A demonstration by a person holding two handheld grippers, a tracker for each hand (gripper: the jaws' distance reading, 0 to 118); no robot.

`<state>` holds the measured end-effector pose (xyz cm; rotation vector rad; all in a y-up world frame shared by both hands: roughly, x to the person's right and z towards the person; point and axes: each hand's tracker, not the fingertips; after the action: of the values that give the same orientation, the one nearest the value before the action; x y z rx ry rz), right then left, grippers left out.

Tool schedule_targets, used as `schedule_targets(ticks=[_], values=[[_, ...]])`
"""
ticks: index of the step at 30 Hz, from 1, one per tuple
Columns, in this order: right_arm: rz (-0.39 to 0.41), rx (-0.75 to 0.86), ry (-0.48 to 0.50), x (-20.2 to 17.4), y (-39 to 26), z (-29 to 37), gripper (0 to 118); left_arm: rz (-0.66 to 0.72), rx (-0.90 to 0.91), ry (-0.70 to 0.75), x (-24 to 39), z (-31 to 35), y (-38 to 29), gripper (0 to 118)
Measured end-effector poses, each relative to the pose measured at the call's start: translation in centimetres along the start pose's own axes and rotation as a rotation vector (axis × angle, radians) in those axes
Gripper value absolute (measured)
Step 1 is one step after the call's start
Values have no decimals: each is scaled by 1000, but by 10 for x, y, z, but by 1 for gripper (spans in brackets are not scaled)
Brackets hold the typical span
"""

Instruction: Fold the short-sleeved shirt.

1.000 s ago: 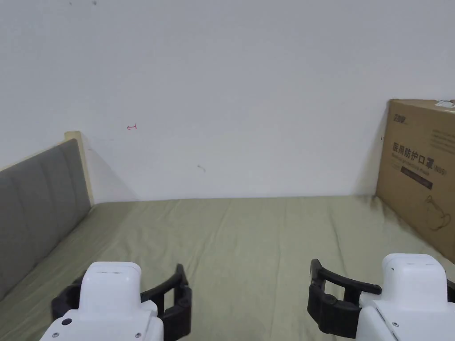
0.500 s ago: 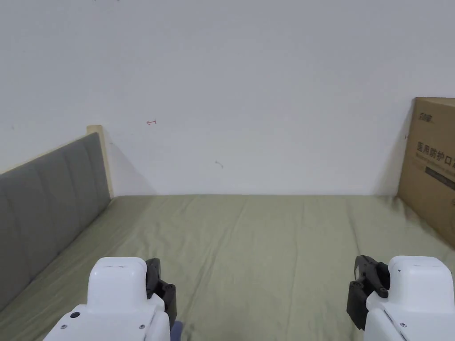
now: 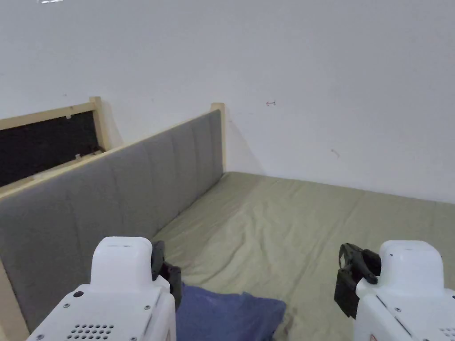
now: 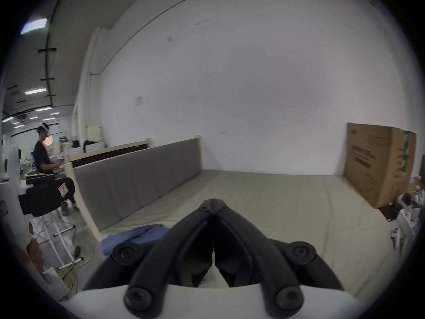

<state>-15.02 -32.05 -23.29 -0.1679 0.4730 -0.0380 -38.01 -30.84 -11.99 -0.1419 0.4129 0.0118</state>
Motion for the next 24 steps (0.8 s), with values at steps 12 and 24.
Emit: schedule_targets(ticks=[12,24], values=[[15,-135,85,-22,-33,-44,0,48,-297,-17,-27,-92,-70,2],[-34,-302,-18,20,-67,-69,0,45,-799,-157,31,-248,-206,104]])
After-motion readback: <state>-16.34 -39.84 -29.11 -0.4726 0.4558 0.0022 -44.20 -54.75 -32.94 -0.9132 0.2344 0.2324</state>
